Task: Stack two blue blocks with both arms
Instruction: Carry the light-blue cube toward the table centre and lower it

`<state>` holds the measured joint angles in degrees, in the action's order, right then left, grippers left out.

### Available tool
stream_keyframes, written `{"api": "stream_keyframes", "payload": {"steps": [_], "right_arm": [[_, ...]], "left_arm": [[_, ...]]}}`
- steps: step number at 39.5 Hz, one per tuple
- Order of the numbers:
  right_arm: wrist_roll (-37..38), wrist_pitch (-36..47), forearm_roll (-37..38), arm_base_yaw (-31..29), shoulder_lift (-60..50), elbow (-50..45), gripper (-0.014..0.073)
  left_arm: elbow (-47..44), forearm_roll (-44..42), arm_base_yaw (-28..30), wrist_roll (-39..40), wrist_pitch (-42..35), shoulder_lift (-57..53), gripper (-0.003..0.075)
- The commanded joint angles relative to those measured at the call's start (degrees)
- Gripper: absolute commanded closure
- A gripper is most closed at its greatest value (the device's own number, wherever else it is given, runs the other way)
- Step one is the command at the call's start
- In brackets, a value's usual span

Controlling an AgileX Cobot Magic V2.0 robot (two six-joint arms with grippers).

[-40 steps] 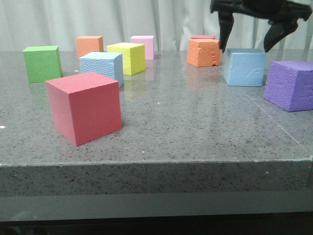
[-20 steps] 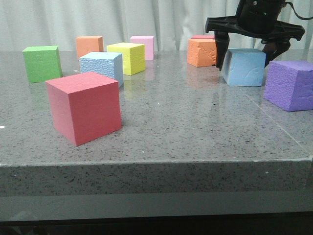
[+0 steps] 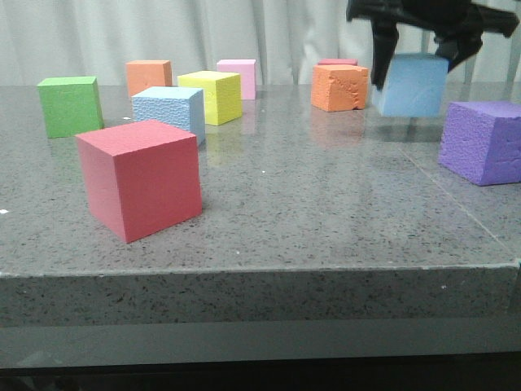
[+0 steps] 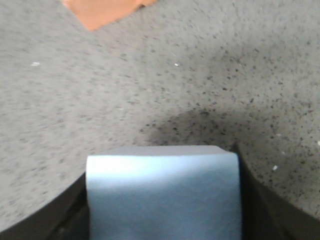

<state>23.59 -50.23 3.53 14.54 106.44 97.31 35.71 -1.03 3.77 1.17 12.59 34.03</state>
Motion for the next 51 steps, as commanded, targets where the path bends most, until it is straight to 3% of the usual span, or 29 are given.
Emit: {"api": "stream_keyframes", "payload": {"steps": [1,21,45,51], "right_arm": [[-2.40,1.99,0.20,2.46,-4.90,1.98,0.0190],[-0.82,2.08,0.20,18.74,-1.41,1.98,0.0190],[2.48,3.52,1.78,19.26,1.39,1.92,0.0184],[2.48,3.26,1.78,19.26,1.48,1.92,0.0032]], "left_arm": [[1.97,0.25,0.12,0.36,-5.01,0.32,0.0177],[1.97,0.25,0.12,0.36,-5.01,0.32,0.0177],[1.97,0.25,0.12,0.36,-5.01,0.32,0.0177],[1.97,0.25,0.12,0.36,-5.01,0.32,0.0177]]}}
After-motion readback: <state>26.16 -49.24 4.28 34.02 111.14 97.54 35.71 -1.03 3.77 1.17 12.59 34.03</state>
